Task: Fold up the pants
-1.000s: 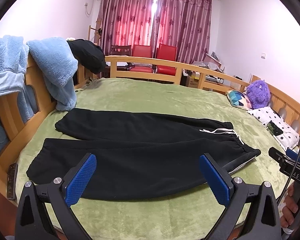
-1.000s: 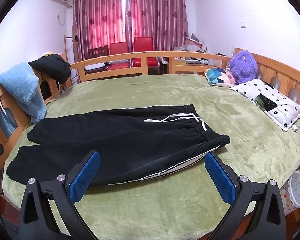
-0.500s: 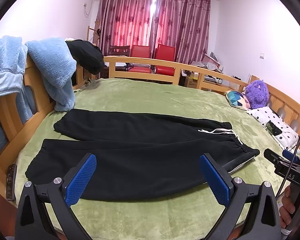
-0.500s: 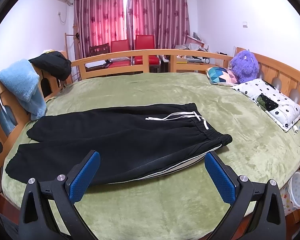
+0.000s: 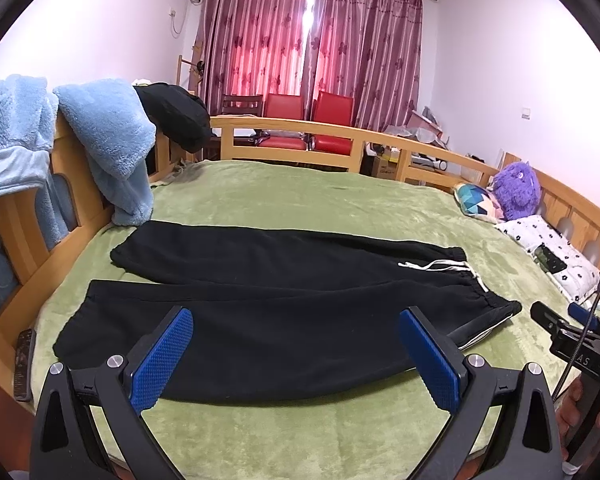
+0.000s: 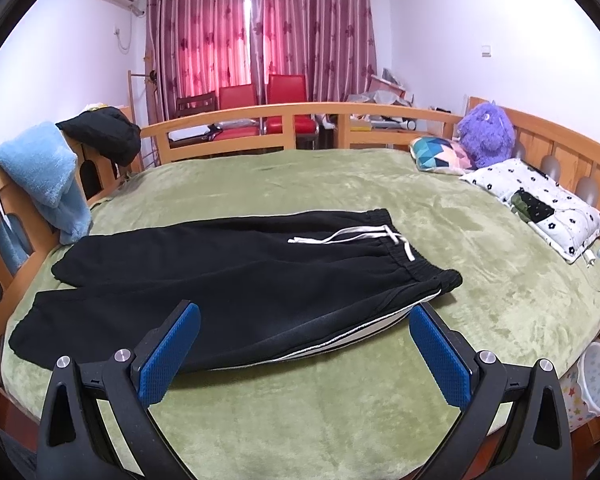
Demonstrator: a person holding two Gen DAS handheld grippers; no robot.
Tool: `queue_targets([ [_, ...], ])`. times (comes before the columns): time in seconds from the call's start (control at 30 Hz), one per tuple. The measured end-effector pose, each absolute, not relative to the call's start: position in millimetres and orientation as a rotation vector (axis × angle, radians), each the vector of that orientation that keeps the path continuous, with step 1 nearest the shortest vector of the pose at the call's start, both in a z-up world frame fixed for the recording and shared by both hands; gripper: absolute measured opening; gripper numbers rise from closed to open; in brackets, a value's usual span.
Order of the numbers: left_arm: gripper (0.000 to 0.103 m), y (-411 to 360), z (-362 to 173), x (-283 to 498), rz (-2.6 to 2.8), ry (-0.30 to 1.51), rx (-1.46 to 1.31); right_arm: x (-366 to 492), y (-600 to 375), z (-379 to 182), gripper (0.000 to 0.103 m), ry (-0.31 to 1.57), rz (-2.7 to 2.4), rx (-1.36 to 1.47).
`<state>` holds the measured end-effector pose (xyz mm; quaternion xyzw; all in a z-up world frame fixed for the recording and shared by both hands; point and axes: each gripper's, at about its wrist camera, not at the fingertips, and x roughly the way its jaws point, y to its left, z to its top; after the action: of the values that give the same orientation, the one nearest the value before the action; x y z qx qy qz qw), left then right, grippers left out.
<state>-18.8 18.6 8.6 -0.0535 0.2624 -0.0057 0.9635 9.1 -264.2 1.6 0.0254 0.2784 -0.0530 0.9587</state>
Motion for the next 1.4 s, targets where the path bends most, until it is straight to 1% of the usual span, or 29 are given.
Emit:
queue_targets([
  [0.4, 0.103, 28.6, 2.1, -21.4, 0.002, 0.517, -0.126, 9.7, -260.4, -2.1, 0.103, 0.549, -0.083, 0.078],
  [0.53, 0.103, 39.0, -6.0, -16.4, -0.007, 0.544, -0.149, 17.2, -256.2, -6.6, 0.103, 0.582, -0.039, 0.077],
  [0.7, 0.103, 60.2, -19.1, -12.6, -0.01, 0.54, -0.205, 32.2, -253.0, -27.6, 0.099, 0.631, -0.03, 0.1],
  [0.77, 0.102, 71.2, -28.8, -9.2, -0.025, 0.545, -0.222, 41.7, -250.2, -39.5, 0.098, 0.669, -0.026, 0.094],
  [0.87, 0.102, 81.9, -44.0, -1.8, -0.018, 0.571, -0.212, 54.8, -243.3, -57.1, 0.091, 0.699, -0.024, 0.061],
  [0.9, 0.102, 84.1, -49.8, 1.3, -0.019, 0.581, -0.197, 57.2, -242.3, -60.8, 0.09, 0.702, -0.028, 0.057],
  [1.17, 0.102, 104.2, -99.9, 26.8, -0.007, 0.693, -0.206, 83.1, -236.2, -102.5, 0.09, 0.747, -0.039, 0.081],
  [1.4, 0.1, 138.6, -146.5, 39.8, 0.037, 0.775, -0.286, 109.2, -246.6, -143.7, 0.09, 0.839, -0.14, 0.107],
])
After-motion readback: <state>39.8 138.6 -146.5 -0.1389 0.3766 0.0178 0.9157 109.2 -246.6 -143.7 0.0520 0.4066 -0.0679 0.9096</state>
